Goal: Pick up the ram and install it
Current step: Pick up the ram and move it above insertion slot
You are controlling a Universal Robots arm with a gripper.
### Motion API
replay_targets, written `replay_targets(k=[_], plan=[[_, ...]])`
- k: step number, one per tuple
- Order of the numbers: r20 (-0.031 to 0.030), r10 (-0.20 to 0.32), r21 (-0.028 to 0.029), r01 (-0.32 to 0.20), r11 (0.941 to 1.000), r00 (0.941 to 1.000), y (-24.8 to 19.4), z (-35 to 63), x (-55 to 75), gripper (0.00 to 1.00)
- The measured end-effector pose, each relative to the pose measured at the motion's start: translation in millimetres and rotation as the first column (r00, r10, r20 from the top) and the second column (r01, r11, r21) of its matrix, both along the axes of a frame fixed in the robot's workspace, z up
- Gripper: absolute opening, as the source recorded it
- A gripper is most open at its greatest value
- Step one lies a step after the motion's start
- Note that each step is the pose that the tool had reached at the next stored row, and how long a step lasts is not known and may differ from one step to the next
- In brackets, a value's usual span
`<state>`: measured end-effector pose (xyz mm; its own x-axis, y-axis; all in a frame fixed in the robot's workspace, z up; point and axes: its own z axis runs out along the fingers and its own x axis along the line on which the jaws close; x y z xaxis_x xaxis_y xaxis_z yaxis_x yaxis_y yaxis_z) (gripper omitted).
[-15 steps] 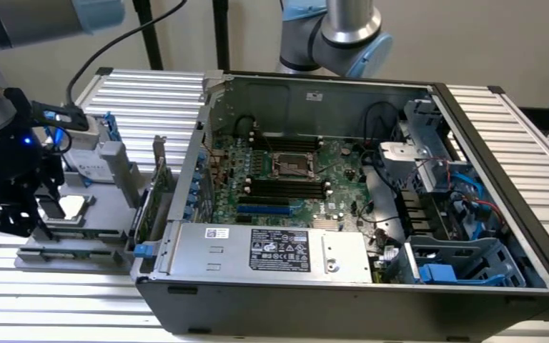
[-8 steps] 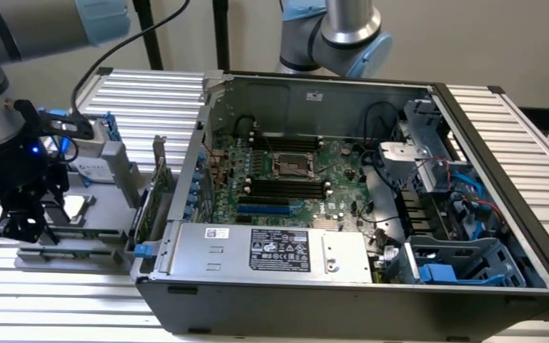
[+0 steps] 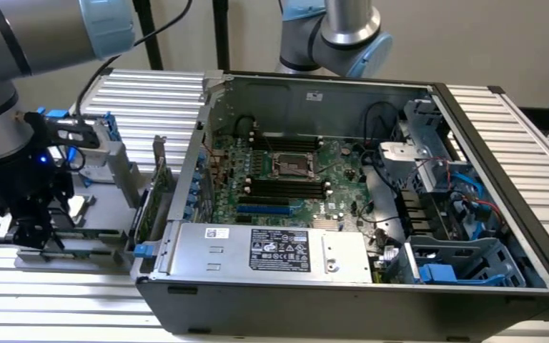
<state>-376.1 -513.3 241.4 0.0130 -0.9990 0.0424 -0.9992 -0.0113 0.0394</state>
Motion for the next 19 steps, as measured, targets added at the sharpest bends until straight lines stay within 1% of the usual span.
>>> replay_targets(k=[7, 11, 15, 19], plan=[[0.0000, 0.003, -0.0001, -0.003, 1.0000, 1.0000, 0.2, -12.6, 0.0, 0.42], [0.0001, 0.003, -0.0001, -0.003, 1.0000, 1.0000, 1.1, -20.0, 0.0, 0.42], [0.0000, 0.004, -0.0001, -0.004, 1.0000, 1.0000, 3.0, -27.3, -0.5, 0.42], [0.0000, 0.006, -0.0001, -0.006, 1.0000, 1.0000, 5.9, -34.6, -2.9, 0.42]])
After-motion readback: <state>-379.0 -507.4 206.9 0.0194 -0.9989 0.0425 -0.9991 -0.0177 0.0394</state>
